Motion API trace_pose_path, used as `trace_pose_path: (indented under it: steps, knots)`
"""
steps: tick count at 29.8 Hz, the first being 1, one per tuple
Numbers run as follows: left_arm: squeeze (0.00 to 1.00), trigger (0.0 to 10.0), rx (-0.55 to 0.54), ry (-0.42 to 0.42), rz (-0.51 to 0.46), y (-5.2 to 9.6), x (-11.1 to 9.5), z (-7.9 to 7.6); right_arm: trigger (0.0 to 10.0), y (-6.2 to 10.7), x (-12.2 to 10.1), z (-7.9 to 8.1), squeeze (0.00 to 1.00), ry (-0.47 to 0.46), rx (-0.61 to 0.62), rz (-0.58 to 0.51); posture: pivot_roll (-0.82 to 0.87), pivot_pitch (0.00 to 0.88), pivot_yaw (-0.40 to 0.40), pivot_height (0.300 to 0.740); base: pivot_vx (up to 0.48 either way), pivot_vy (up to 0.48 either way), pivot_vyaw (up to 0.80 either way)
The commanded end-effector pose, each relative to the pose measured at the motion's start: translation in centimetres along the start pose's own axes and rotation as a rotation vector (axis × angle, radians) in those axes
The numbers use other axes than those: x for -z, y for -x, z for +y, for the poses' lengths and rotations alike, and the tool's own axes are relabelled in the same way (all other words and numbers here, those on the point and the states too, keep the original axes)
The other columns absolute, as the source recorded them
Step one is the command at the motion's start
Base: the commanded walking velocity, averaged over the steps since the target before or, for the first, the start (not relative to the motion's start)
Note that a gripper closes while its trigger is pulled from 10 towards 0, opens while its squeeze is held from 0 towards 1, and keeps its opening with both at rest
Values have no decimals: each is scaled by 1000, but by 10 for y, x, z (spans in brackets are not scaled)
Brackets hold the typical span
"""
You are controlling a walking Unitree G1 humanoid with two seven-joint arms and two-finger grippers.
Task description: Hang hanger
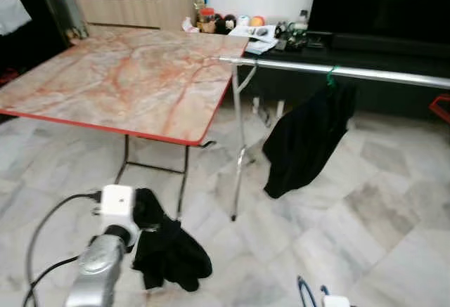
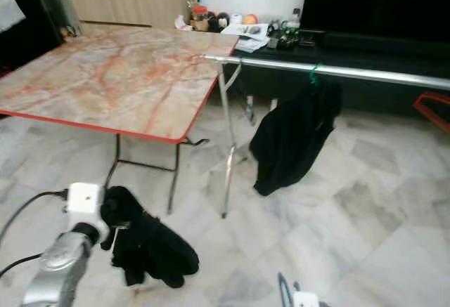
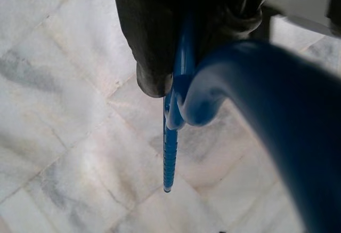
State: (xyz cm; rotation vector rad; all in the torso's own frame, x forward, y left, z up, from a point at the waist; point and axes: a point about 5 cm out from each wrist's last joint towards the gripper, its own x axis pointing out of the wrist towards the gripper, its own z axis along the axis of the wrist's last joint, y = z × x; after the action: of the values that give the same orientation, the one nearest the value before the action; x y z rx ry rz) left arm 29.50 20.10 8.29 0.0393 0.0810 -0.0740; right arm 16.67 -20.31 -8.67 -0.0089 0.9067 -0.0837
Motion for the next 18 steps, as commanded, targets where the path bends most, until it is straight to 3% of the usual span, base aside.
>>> trace_pose_path:
  steps: [1,18]
  knots:
    - [0,10000,-21,-6,-39,-2,-12,8,10000,0,0,2,0,-16,3,6,55,63,17,740,0,480,0]
    - [0,10000,-22,-16,-56,-3,-16,10,10000,0,1,2,0,-65,17,13,69,75,13,740,0,453,0]
